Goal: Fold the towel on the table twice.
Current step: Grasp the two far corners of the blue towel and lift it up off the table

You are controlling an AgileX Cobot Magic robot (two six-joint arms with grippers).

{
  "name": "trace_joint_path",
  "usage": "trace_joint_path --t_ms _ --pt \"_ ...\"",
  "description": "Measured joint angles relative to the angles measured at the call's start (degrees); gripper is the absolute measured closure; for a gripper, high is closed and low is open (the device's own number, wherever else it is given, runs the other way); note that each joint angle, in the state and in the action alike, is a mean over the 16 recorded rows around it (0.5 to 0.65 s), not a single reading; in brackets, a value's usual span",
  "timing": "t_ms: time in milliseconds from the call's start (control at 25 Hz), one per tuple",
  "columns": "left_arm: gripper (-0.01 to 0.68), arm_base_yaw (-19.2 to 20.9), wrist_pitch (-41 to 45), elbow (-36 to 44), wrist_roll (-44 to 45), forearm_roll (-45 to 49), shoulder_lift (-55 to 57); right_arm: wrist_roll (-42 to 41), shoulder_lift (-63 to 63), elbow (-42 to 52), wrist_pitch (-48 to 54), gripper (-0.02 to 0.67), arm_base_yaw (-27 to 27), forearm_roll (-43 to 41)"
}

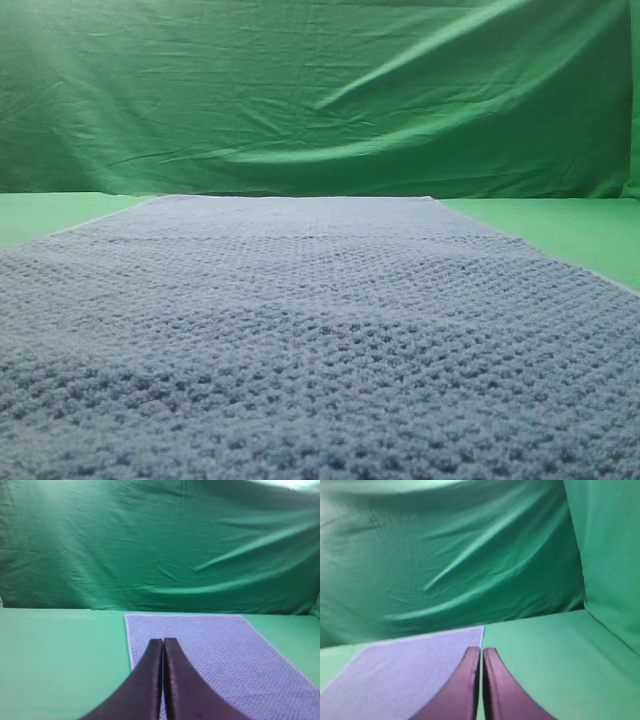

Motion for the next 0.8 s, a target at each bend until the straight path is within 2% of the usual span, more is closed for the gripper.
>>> trace_joint_path --t_ms 480,800 --pt "0.673 -1.43 8.93 -7.36 3.55 1.15 5.9 -3.53 8.53 -10.92 9.47 0.649 0.0 -2.73" --pt "0.673 -4.79 17.07 -14.06 0.2 7.34 17.98 -4.44 21.79 -20.68 19.22 0.649 0.05 -9.98"
